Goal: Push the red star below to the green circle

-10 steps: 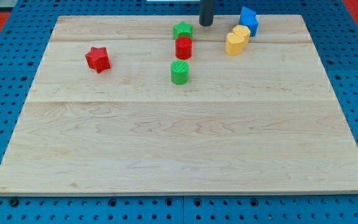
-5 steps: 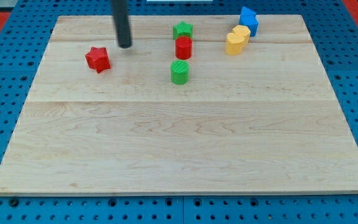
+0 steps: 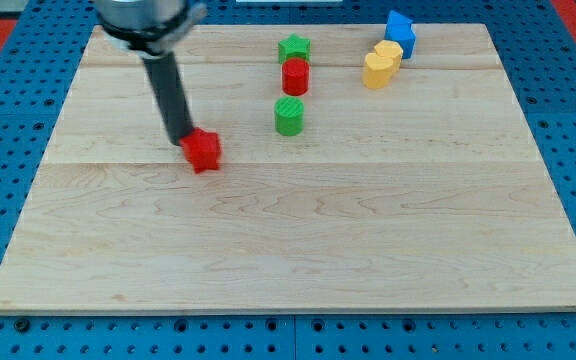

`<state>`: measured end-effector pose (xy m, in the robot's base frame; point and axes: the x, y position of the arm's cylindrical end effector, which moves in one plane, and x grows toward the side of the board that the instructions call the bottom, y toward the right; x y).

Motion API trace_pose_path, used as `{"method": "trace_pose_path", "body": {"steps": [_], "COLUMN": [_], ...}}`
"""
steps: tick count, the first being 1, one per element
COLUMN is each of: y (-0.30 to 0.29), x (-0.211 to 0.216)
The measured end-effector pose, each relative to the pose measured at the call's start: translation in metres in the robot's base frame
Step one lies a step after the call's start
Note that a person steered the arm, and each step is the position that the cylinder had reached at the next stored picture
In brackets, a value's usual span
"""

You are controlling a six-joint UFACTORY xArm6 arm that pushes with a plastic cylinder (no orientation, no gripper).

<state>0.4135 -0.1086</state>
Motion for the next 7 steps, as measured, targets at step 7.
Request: {"method": "trace_pose_path", "body": {"steps": [7], "y": [0.084], "x": [0.045]}}
